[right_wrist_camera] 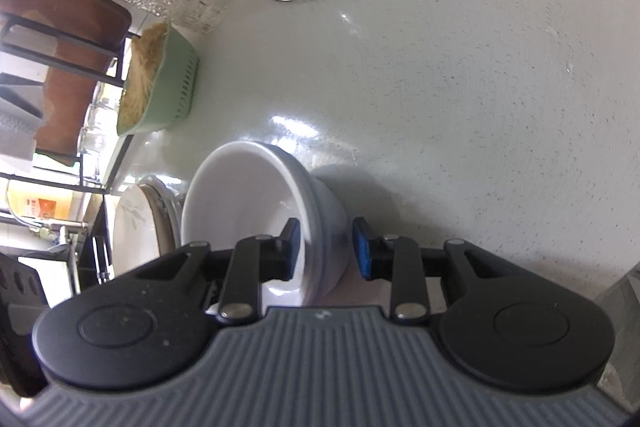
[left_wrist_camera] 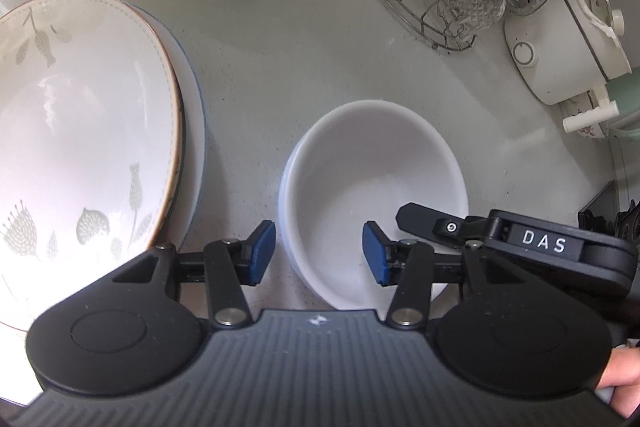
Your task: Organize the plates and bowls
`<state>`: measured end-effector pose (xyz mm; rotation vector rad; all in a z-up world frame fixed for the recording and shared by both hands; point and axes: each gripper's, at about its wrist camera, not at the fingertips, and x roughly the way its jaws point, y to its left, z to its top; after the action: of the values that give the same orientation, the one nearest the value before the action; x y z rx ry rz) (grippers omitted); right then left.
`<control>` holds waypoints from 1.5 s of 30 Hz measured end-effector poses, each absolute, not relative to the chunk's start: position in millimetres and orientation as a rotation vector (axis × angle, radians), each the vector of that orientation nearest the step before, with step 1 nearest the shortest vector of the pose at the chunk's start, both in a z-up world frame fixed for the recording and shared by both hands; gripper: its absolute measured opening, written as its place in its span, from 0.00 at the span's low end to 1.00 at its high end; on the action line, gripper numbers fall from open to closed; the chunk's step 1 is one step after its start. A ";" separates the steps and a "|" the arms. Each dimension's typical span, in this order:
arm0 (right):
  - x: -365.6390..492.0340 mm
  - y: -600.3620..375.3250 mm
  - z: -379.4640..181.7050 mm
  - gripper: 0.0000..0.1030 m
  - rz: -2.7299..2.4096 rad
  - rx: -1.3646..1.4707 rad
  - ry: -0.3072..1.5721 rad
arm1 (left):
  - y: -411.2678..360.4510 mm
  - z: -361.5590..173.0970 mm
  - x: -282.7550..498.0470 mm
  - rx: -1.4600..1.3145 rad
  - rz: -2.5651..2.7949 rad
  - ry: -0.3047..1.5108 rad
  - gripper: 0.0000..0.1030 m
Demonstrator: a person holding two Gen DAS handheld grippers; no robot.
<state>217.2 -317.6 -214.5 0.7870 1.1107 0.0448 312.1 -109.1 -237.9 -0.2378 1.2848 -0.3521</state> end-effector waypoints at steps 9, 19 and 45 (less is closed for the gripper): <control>210.5 -325.9 -211.2 0.21 0.017 0.767 1.103 | -112.2 -246.2 311.4 -0.280 -0.378 1.319 0.47; 199.5 -336.1 -203.3 0.18 -0.017 0.733 1.061 | -121.5 -252.0 310.6 -0.274 -0.401 1.308 0.29; 180.3 -319.3 -131.3 0.19 -0.024 0.679 0.982 | -95.4 -176.6 299.2 -0.326 -0.432 1.246 0.22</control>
<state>180.3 -319.3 -131.3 0.6786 0.9820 -0.0238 299.2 -95.4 -176.6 -0.3255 1.2455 -0.4319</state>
